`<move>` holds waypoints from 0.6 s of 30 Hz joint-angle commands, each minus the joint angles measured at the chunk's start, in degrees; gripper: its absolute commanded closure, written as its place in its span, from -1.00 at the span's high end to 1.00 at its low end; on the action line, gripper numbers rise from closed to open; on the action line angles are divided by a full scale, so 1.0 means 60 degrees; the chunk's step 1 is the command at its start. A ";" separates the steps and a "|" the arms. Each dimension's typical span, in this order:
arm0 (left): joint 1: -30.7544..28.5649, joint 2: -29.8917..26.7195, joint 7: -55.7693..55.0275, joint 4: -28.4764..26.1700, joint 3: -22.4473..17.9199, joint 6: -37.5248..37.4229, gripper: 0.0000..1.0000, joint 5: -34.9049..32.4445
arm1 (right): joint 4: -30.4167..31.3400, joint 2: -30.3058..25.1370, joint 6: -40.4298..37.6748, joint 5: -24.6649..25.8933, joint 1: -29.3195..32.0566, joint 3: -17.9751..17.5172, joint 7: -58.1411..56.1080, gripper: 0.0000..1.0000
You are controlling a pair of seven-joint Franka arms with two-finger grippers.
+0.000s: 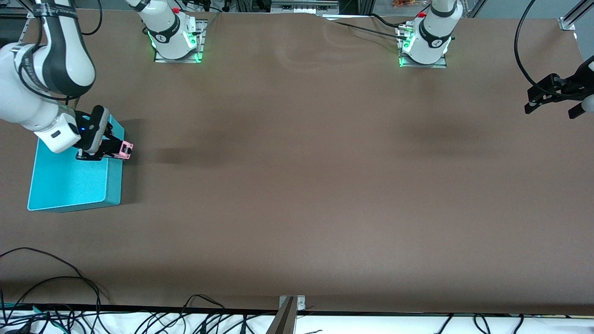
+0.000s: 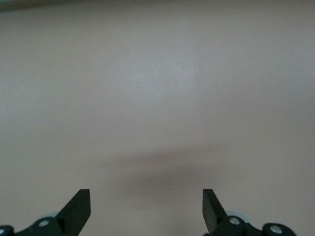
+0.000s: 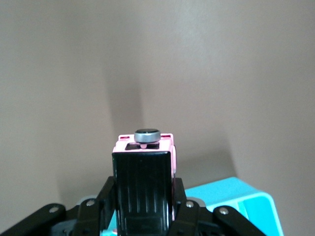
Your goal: Wind and store pink jeep toy
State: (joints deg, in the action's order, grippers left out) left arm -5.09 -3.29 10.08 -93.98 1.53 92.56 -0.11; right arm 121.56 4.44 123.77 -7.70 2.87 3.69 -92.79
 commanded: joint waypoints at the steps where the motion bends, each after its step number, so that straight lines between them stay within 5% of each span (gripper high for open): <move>1: -0.0045 0.0153 -0.0084 0.0311 0.0024 -0.0178 1.00 0.0003 | -0.0337 0.0051 -0.0545 0.0141 0.0093 0.0351 -0.0500 -0.55; 18: -0.0074 0.0153 -0.0099 0.0311 0.0009 -0.0178 1.00 0.0003 | -0.0337 0.0695 -0.0471 0.0126 0.0122 0.1757 -0.2801 -0.55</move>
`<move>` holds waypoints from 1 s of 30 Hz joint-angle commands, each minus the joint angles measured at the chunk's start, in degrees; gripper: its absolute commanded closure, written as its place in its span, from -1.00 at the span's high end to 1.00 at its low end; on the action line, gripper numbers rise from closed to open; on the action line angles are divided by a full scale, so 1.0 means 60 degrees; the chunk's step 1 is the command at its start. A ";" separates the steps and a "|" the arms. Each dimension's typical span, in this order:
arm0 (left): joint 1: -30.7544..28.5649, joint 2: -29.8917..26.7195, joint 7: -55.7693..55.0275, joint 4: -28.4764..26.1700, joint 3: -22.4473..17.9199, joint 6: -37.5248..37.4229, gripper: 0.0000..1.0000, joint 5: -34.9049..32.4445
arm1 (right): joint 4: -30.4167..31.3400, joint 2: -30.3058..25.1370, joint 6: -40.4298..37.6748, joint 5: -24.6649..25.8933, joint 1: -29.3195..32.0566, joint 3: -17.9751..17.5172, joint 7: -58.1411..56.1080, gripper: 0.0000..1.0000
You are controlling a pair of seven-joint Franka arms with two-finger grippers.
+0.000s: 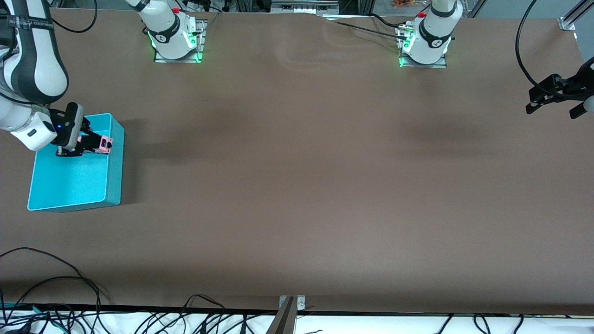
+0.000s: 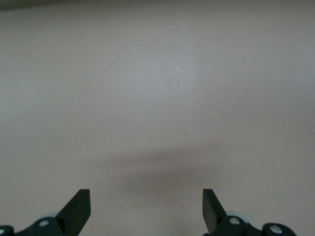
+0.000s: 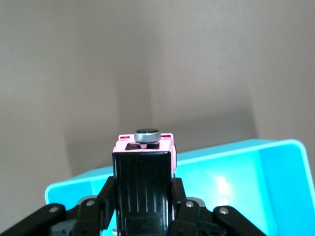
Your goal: Wind and store pink jeep toy
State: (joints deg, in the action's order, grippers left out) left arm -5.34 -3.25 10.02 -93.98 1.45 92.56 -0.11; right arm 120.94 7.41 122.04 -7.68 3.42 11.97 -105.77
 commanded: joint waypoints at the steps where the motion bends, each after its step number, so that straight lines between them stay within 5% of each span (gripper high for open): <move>1: -0.0033 0.0146 -0.0089 0.0311 0.0021 -0.0178 1.00 0.0003 | -0.0235 0.0244 -0.0154 0.0109 0.0031 0.0465 -0.0784 -0.55; 8: -0.0033 0.0161 -0.0089 0.0311 0.0036 -0.0177 1.00 0.0018 | -0.0235 0.0698 0.0183 -0.0009 0.0060 0.1110 -0.1736 -0.55; 30: -0.0004 0.0161 -0.0074 0.0311 0.0036 -0.0178 1.00 0.0003 | 0.0160 0.2192 0.1662 -0.0067 0.0265 0.1447 -0.1986 -0.54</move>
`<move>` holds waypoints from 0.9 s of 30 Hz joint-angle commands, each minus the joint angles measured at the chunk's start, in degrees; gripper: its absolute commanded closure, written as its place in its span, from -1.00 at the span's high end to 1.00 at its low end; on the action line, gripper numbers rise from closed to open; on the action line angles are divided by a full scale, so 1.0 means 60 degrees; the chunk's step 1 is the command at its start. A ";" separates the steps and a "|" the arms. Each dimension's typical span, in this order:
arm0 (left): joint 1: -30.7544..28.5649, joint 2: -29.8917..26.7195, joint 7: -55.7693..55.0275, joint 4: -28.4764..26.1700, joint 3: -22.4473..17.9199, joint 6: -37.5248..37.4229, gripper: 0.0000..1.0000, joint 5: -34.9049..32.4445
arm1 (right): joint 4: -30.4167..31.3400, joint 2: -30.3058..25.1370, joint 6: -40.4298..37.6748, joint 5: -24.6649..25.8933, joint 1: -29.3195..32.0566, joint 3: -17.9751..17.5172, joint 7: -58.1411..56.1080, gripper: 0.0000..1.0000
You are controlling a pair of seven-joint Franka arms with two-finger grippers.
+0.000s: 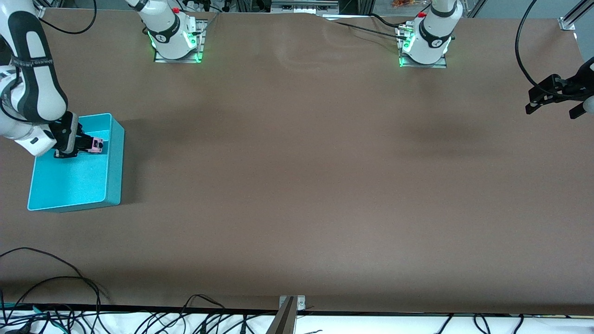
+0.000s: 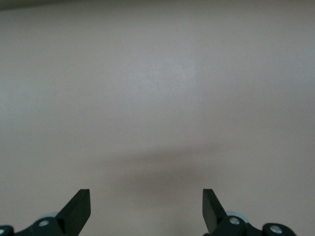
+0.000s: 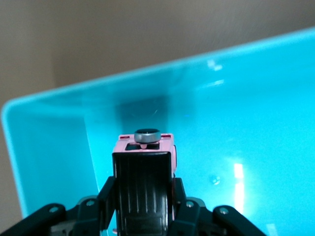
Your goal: Wind and store pink jeep toy
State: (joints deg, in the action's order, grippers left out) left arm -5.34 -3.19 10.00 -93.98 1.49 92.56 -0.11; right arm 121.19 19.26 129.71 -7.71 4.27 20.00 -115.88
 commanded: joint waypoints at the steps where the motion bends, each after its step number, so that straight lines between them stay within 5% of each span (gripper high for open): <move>1: -0.0003 0.0151 -0.0070 0.0311 0.0030 -0.0177 1.00 0.0017 | 0.0149 0.0218 0.0398 -0.0063 0.0138 0.0110 -0.0300 -0.54; 17: -0.0003 0.0151 -0.0070 0.0311 0.0030 -0.0177 1.00 0.0018 | 0.0500 0.0496 0.0911 -0.0400 0.0124 0.0095 -0.0315 -0.54; 27: -0.0003 0.0165 -0.0070 0.0311 0.0044 -0.0177 1.00 0.0003 | 0.0486 0.0599 0.1131 -0.0473 0.0124 0.0051 -0.0300 -0.35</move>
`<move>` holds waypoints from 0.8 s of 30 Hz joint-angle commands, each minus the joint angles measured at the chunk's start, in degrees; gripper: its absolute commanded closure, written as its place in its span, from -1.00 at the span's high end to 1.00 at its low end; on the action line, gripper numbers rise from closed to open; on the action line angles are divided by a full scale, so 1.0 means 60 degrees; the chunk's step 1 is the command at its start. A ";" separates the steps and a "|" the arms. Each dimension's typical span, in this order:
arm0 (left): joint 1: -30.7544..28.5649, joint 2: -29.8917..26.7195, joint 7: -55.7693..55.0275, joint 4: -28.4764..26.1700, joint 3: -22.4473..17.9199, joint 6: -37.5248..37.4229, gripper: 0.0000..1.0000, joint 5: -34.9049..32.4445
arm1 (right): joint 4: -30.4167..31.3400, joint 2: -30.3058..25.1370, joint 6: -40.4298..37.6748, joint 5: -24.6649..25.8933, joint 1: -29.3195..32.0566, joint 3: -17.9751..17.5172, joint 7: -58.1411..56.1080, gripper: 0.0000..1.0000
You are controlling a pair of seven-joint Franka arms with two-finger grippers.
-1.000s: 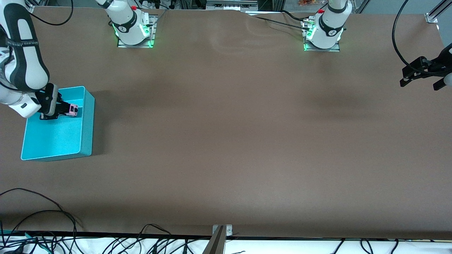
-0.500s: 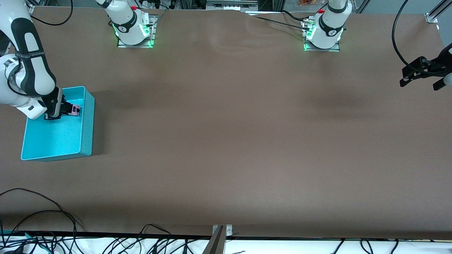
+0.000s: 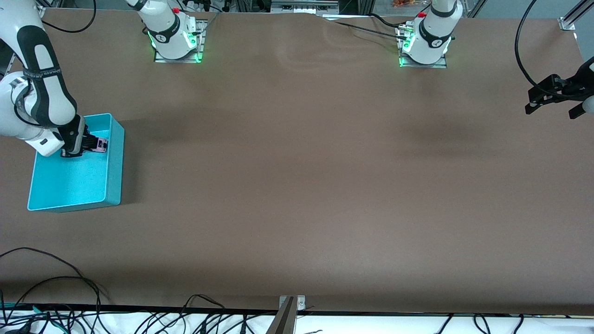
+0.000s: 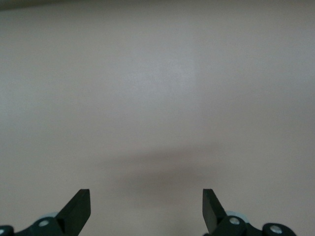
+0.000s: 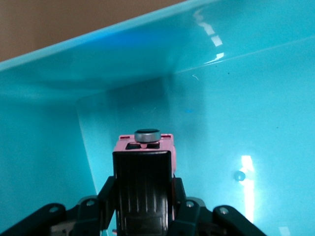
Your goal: Wind and store pink jeep toy
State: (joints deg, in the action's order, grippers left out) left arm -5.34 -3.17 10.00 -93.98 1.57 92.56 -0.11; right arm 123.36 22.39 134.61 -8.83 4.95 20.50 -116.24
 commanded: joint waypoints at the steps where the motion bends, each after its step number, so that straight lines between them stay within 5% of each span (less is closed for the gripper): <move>1: -0.0004 0.0148 -0.0071 0.0311 0.0032 -0.0177 1.00 0.0003 | 0.0124 0.0048 0.0299 -0.0286 0.0010 -0.0034 -0.0227 -0.25; 5: -0.0019 0.0148 -0.0071 0.0311 0.0032 -0.0177 1.00 0.0017 | 0.0124 -0.0069 0.0255 -0.0286 0.0010 -0.0048 -0.0124 0.29; 11: -0.0034 0.0148 -0.0071 0.0311 0.0032 -0.0163 1.00 0.0017 | 0.0124 -0.0391 0.0211 -0.0286 -0.0005 -0.0034 -0.0110 0.74; 24: -0.0034 0.0148 -0.0071 0.0311 0.0017 -0.0177 1.00 0.0003 | 0.0138 -0.1504 -0.0814 -0.0286 -0.0064 -0.0048 0.0504 0.87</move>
State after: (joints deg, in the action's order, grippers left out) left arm -5.34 -3.17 10.00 -93.98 1.57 92.56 -0.11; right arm 123.23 17.95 132.45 -9.47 4.80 20.42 -115.31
